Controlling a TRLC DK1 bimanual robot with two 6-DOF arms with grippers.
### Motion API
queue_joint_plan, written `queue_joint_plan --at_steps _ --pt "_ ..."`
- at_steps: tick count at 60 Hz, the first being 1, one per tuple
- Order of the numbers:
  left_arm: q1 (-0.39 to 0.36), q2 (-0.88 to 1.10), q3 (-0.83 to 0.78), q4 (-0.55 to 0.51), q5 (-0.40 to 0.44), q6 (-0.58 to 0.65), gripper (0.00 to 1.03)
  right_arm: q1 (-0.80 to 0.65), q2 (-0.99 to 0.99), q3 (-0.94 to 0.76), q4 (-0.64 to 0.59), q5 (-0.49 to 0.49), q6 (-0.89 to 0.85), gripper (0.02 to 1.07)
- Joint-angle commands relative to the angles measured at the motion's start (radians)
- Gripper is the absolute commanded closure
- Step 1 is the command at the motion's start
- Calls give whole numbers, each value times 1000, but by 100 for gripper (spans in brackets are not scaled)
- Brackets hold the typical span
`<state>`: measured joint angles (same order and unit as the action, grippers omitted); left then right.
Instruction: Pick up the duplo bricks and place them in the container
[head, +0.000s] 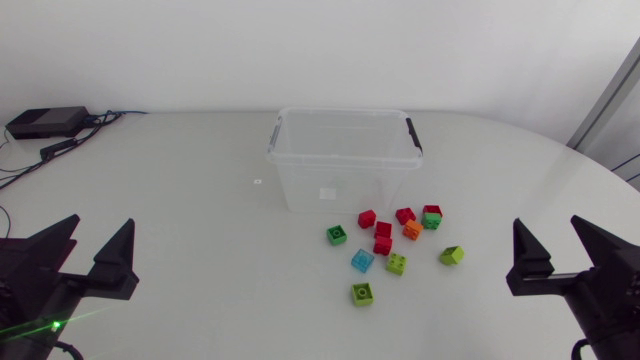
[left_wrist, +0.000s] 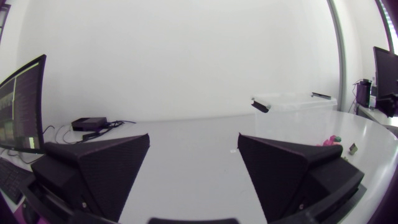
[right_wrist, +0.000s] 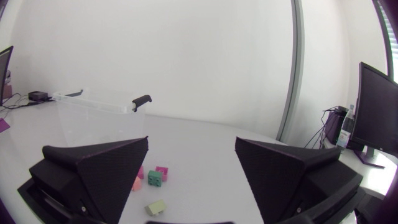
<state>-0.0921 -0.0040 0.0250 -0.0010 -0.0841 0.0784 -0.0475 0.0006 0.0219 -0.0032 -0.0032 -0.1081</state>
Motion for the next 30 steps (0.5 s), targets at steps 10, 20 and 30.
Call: queue_joint_plan --at_steps 10,20,30 --pt "-3 -10 -25 12 4 -19 4 6 -5 -23 -4 -3 2 6" --pt "2 -10 -14 30 3 -25 5 8 -7 -22 3 -3 2 6" --pt "0 114 81 73 4 -25 5 6 -1 4 14 -3 4 7"
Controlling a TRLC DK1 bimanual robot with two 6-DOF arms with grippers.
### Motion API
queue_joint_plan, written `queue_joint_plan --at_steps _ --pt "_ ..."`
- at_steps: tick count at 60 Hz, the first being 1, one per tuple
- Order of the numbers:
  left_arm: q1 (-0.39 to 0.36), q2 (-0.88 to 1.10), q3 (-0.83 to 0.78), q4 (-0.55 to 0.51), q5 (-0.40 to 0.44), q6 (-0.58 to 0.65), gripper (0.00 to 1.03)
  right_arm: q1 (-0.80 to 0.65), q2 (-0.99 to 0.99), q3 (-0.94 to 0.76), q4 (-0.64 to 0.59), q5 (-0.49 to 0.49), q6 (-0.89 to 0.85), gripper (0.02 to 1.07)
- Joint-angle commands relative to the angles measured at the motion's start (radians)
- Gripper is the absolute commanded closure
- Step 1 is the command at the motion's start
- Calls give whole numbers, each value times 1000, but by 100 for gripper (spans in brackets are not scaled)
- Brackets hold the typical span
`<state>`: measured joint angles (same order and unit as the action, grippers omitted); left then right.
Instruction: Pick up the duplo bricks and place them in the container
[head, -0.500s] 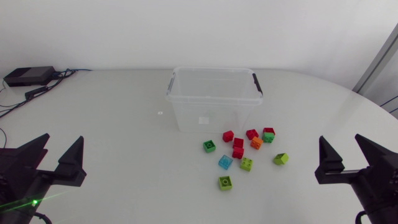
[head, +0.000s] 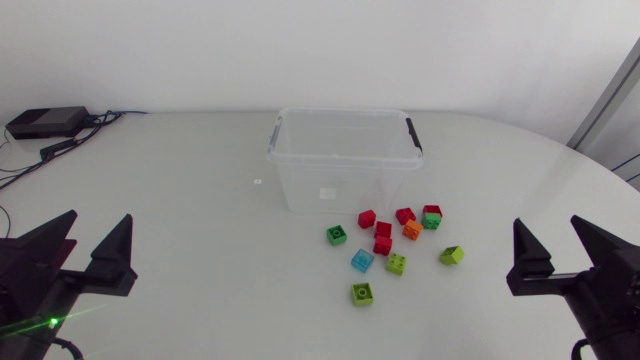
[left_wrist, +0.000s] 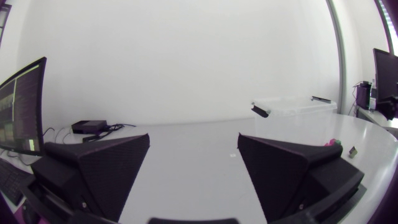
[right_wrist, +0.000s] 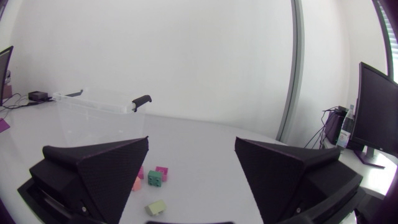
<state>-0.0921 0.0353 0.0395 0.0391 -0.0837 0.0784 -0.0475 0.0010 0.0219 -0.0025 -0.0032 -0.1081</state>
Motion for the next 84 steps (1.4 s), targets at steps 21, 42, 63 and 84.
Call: queue_joint_plan --at_steps 21,42,63,84 --pt "-141 627 413 -7 10 -40 5 8 444 259 39 -9 19 7" --pt "-273 1144 689 -163 15 115 8 -84 676 326 -30 -130 4 7" --pt "-459 1557 967 -397 111 327 7 -293 809 388 -257 -480 -35 7" --pt "-511 1871 1206 -438 352 380 9 -318 1022 458 -364 -480 -272 7"
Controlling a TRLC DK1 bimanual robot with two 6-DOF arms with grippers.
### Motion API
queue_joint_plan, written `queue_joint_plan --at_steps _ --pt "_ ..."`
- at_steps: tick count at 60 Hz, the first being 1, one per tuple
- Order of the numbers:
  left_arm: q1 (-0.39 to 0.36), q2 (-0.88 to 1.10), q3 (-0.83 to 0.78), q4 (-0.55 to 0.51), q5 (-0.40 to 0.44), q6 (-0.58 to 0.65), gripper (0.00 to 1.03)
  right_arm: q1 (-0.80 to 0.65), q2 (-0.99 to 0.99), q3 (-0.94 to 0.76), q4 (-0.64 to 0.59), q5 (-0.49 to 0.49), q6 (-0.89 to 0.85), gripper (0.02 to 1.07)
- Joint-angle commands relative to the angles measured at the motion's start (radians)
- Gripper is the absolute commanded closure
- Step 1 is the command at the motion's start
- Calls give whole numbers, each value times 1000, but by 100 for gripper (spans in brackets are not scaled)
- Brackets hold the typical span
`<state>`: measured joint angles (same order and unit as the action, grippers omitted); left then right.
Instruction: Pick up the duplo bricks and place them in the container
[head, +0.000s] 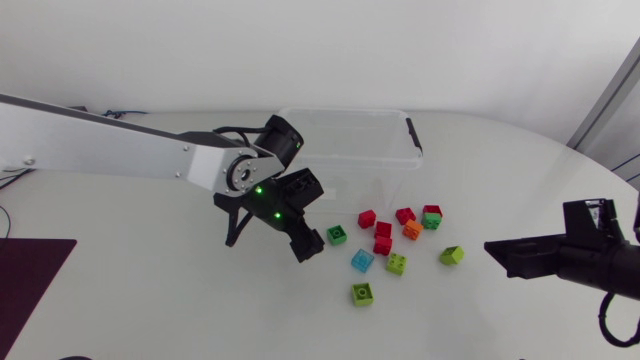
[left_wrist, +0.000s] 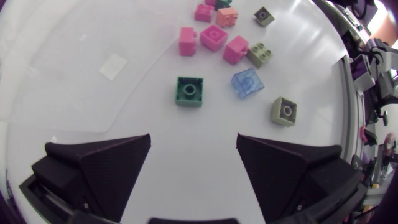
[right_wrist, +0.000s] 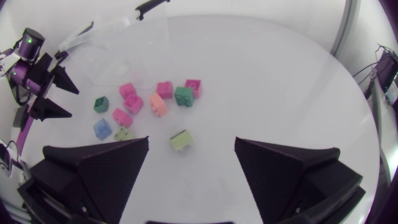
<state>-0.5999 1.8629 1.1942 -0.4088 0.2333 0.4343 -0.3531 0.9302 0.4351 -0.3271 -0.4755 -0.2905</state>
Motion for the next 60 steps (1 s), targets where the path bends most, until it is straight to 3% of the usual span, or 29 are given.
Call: queue_joint_plan --at_steps 1,8,12,21,46,55,60 --pt "-3 48 53 18 40 24 9 -12 107 54 -55 -8 -113 7" --pt "-5 73 62 76 77 24 10 19 213 151 -185 29 -245 7" --pt "-8 99 76 105 78 24 11 9 239 163 -242 -32 -366 7" --pt "-9 153 114 128 83 24 14 55 219 82 -139 -32 -443 7" --pt "-15 232 173 140 84 73 18 146 392 108 -33 8 -484 7" --pt "-28 249 206 136 72 70 27 146 420 114 -33 9 -500 7" --pt "-31 271 258 73 66 75 36 146 438 116 -33 11 -506 7"
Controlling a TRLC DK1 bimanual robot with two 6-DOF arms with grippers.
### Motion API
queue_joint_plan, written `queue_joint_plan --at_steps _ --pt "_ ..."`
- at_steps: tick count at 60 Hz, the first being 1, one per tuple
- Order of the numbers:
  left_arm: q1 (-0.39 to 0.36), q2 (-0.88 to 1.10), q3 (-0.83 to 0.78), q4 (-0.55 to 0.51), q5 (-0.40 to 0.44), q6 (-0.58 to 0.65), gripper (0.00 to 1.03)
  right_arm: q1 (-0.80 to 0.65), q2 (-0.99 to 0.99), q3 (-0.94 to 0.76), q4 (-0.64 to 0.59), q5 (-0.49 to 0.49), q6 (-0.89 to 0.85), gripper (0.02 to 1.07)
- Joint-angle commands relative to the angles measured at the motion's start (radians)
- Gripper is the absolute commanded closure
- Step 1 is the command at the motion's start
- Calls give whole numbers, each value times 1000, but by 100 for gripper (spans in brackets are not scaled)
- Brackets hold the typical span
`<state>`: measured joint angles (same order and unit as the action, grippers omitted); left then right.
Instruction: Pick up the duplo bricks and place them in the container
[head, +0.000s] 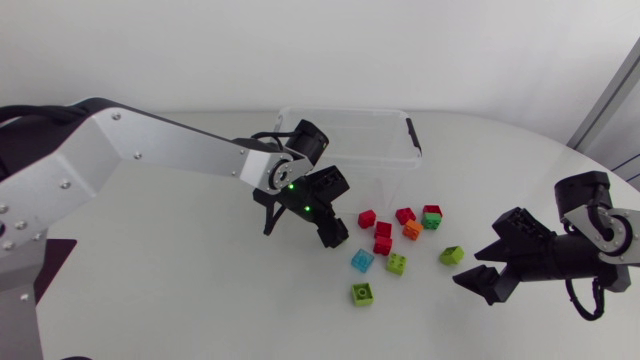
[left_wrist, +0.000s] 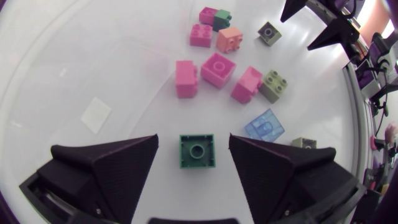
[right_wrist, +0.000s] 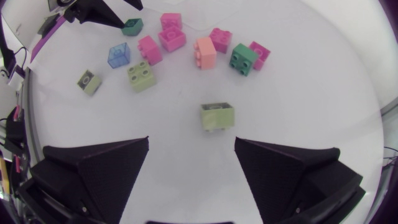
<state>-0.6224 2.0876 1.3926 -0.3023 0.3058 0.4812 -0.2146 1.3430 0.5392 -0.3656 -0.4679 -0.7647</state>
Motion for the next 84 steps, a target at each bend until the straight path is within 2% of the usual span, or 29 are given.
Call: queue_joint_plan --at_steps 1,6,16,24,28,32,43,63,78,82,84 --pt "-10 49 65 -40 -8 30 36 7 28 11 5 3 -33 7" --pt "-19 65 103 -84 -37 31 37 6 31 10 5 3 -39 7" --pt "-23 112 203 -244 -91 39 37 4 33 7 4 8 -38 7" --pt "-25 114 212 -301 -109 37 37 4 31 11 -1 14 -36 7" --pt "-28 114 214 -308 -117 33 38 11 28 11 -1 18 -35 7" --pt "-36 115 214 -316 -120 22 44 17 19 11 -6 20 -30 7" --pt "-56 123 226 -330 -135 7 46 20 -1 -1 -12 28 -27 7" --pt "-57 137 243 -445 -142 -1 56 24 31 5 -10 49 -31 7" --pt "-53 95 186 -419 -154 -18 58 23 50 -2 51 48 -31 7" --pt "-54 95 195 -420 -154 -47 65 23 50 -7 62 49 -30 7" --pt "-53 94 198 -420 -154 -56 65 23 50 -10 63 49 -30 7"
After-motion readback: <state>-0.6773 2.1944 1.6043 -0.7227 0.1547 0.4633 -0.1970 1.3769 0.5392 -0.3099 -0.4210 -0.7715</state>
